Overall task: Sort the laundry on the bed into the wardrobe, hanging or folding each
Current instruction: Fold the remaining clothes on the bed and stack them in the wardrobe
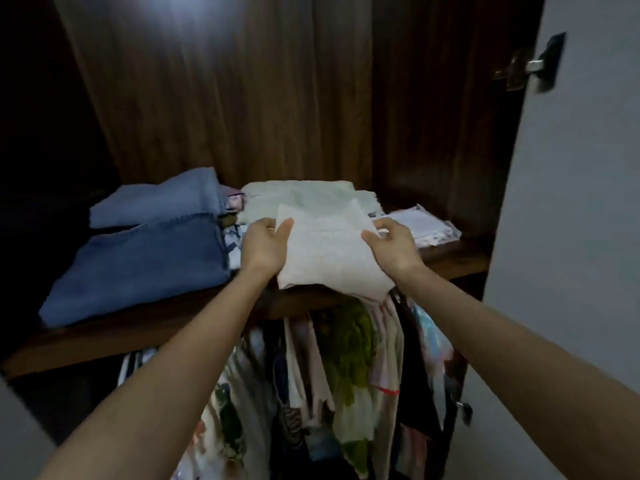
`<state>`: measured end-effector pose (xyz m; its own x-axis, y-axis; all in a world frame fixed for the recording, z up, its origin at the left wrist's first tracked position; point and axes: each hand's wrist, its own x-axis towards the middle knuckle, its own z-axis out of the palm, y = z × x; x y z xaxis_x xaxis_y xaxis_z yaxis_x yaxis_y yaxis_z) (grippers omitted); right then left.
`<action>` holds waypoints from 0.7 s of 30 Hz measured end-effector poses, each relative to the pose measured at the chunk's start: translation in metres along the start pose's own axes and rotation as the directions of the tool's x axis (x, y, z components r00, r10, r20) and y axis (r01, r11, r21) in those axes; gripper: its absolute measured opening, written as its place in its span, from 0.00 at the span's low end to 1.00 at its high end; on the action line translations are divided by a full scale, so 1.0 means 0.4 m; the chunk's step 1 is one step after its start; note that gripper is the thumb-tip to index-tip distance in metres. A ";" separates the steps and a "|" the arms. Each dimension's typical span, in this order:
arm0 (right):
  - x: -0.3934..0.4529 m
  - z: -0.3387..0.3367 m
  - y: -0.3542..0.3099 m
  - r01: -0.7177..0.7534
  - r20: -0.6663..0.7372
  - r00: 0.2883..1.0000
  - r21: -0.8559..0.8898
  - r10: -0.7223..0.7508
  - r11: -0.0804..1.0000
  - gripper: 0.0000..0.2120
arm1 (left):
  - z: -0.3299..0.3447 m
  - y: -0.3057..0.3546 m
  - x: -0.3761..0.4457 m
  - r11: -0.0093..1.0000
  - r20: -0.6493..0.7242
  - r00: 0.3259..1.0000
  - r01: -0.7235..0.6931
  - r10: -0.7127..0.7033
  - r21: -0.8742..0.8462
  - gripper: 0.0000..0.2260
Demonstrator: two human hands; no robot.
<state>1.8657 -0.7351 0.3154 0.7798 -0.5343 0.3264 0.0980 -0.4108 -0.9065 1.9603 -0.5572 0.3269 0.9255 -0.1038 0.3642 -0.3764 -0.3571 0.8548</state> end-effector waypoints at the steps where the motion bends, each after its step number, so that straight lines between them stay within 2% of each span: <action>1: 0.054 0.028 -0.007 0.021 0.046 0.999 -0.006 -0.021 1.000 0.07 | -0.005 -0.007 0.040 0.999 -0.052 0.998 0.040 -0.040 -0.009 0.19; 3: 0.150 0.081 -0.022 0.046 0.107 0.993 0.012 -0.047 0.999 0.07 | -0.012 -0.023 0.115 0.991 -0.133 0.982 0.131 -0.134 -0.035 0.19; 6: 0.262 0.150 -0.033 0.024 0.154 0.988 0.017 -0.027 1.000 0.07 | -0.009 -0.042 0.204 0.972 -0.184 0.955 0.235 -0.234 -0.018 0.18; 9: 0.328 0.205 -0.013 -0.013 0.201 0.979 -0.006 0.014 1.000 0.06 | 0.003 -0.053 0.242 0.961 -0.240 0.939 0.269 -0.246 0.069 0.15; 12: 0.346 0.232 0.023 -0.018 0.241 0.970 -0.096 0.041 0.995 0.11 | 0.018 -0.093 0.270 0.949 -0.270 0.931 0.288 -0.246 0.129 0.20; 14: 0.347 0.242 0.052 0.001 0.300 0.952 -0.201 0.060 0.980 0.14 | 0.026 -0.121 0.271 0.926 -0.236 0.941 0.297 -0.242 0.235 0.21; 16: 0.345 0.243 0.068 0.067 0.338 0.940 -0.303 0.042 0.951 0.16 | 0.033 -0.142 0.260 0.894 -0.191 0.968 0.229 -0.165 0.386 0.18; 17: 0.344 0.243 0.070 0.131 0.333 0.943 -0.350 -0.008 0.927 0.17 | 0.034 -0.139 0.252 0.874 -0.182 0.980 0.157 -0.081 0.460 0.16; 19: 0.343 0.247 0.059 0.313 0.302 0.935 -0.450 -0.187 0.836 0.19 | 0.034 -0.121 0.246 0.816 -0.150 0.974 -0.051 0.167 0.576 0.14; 20: 0.341 0.252 0.051 0.399 0.305 0.910 -0.473 -0.279 0.785 0.20 | 0.035 -0.108 0.245 0.786 -0.092 0.960 -0.160 0.266 0.597 0.15; 21: 0.338 0.259 0.045 0.465 0.345 0.879 -0.476 -0.329 0.746 0.21 | 0.038 -0.095 0.247 0.761 0.000 0.955 -0.237 0.298 0.604 0.16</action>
<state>2.0372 -0.7382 0.3153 0.8667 -0.0801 0.4924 0.1417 -0.9069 -0.3968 2.0666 -0.5679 0.3247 0.7715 -0.2055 0.6022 -0.4809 -0.8079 0.3405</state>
